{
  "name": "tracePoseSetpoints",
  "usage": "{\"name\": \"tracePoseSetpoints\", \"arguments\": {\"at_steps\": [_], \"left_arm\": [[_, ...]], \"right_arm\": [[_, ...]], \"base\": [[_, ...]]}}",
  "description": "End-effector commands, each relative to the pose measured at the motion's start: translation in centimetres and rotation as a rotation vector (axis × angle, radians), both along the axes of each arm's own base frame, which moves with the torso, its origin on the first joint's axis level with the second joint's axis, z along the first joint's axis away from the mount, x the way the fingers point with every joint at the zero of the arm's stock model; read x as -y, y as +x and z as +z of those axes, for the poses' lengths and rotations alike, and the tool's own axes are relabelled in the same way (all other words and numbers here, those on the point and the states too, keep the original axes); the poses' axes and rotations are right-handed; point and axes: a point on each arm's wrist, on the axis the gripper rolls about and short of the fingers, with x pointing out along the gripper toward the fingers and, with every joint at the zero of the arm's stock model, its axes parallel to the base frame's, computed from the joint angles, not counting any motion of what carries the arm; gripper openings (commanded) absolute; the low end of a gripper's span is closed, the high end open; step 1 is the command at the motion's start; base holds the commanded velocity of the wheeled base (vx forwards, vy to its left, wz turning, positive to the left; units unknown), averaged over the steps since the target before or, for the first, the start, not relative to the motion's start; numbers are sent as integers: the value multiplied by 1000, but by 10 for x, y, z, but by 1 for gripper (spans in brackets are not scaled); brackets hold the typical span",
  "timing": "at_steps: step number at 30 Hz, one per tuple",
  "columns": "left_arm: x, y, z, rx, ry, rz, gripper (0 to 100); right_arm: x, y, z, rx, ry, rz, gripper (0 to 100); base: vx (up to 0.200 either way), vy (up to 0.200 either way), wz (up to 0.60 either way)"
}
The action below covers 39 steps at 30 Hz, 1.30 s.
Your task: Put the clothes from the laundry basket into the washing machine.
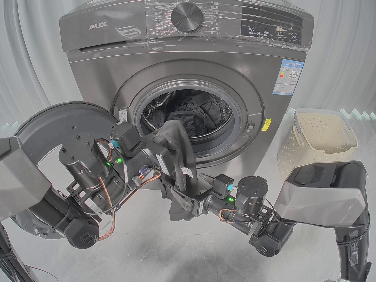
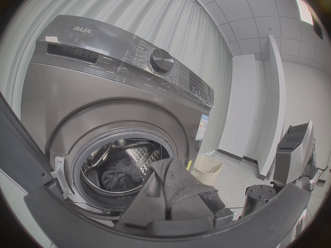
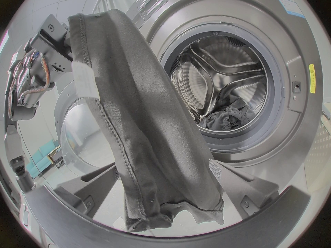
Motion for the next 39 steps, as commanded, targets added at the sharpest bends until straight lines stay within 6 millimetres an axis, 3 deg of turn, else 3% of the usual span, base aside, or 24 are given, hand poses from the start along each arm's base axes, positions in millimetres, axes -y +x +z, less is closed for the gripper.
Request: {"name": "tracePoseSetpoints", "arguments": {"at_steps": [1,9,15,20,26,29,35,39], "left_arm": [[0,1,-1,-2,2,3,0],[-1,4,-5,-11,10,11,0],[-2,4,-5,-10,9,11,0],[-1,3,-3,-6,6,10,0],[0,1,-2,-2,5,2,0],[0,2,-1,0,4,4,0],[0,1,-1,1,3,2,0],[1,1,-1,0,4,1,0]], "right_arm": [[9,-10,13,-2,1,1,100],[33,-26,47,27,21,-16,100],[50,-15,56,48,37,-69,100],[52,-6,46,30,22,-88,100],[48,14,6,-26,-31,-104,100],[43,14,-10,-52,-52,-40,100],[20,3,-10,-40,-45,54,100],[5,9,-13,-16,-20,73,100]], "base": [[0,0,0],[0,0,0],[0,0,0],[0,0,0],[0,0,0],[0,0,0],[0,0,0],[0,0,0]]}}
